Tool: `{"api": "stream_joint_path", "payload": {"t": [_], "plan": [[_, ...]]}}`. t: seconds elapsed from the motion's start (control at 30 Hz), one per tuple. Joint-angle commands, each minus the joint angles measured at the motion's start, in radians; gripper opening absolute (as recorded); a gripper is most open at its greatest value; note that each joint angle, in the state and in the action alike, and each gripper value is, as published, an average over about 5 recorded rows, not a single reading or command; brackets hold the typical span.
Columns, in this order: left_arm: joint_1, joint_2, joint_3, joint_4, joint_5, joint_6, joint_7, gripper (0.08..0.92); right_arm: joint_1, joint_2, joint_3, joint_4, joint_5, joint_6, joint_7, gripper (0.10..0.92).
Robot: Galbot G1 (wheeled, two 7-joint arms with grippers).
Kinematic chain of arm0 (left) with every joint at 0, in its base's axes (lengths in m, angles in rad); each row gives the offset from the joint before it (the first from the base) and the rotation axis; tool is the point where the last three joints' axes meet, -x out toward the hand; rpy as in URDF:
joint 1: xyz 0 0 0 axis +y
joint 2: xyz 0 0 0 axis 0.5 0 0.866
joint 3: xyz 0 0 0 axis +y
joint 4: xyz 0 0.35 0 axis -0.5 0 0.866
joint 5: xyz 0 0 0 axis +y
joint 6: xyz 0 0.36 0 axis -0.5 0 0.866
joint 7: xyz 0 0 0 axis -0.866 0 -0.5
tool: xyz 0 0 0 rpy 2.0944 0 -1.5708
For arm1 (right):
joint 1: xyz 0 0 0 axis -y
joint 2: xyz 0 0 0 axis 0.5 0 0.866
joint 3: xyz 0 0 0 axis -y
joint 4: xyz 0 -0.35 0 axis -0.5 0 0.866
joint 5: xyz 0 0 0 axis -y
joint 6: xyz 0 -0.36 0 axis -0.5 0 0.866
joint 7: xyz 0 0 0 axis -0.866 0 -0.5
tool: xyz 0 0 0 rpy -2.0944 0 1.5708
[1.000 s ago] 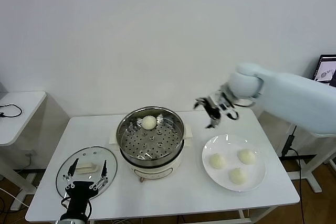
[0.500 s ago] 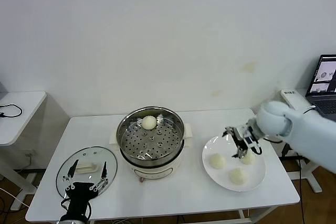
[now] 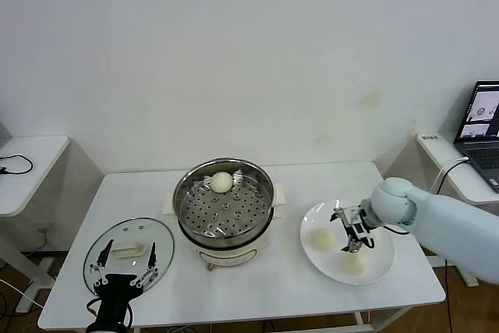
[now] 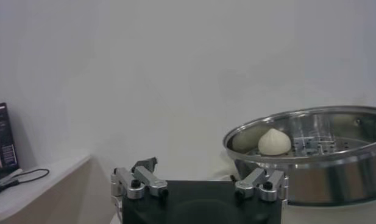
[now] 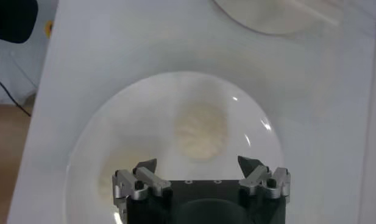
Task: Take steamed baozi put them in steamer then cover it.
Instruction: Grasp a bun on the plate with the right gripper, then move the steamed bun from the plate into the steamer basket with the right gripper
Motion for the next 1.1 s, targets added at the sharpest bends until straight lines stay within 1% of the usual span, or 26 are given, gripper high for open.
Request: {"api": "stream_joint_path", "payload": {"t": [0.03,0.2,0.3,0.57,0.77,0.93,1.1], "plan": [[0.001,0.000,-0.002,0.000,0.001,0.001,0.000,0.823,-0.048,0.091,0.022,-0.078,-0.016,-0.007,0.014,0.823],[-0.005,0.000,-0.003,0.006,-0.001,0.002,0.000,0.823,-0.051,0.120,0.016,-0.110,-0.025,-0.012,0.003,0.823],[-0.010,0.001,-0.003,0.011,-0.002,0.002,0.000,0.823,-0.052,0.124,0.014,-0.118,-0.034,-0.015,-0.001,0.809],[-0.019,-0.001,-0.001,0.016,-0.004,0.003,-0.002,0.823,-0.040,0.131,0.014,-0.132,-0.044,-0.024,-0.014,0.672],[-0.015,-0.002,-0.002,0.008,-0.004,0.002,-0.003,0.823,-0.027,0.144,0.017,-0.148,-0.033,-0.018,-0.031,0.609],[-0.014,-0.003,-0.001,0.006,-0.003,0.003,-0.002,0.823,0.025,0.123,0.014,-0.121,-0.001,-0.019,-0.063,0.610],[-0.016,0.001,0.001,0.008,-0.004,0.003,-0.002,0.823,0.168,0.066,-0.042,-0.068,0.069,-0.031,-0.096,0.619]]}}
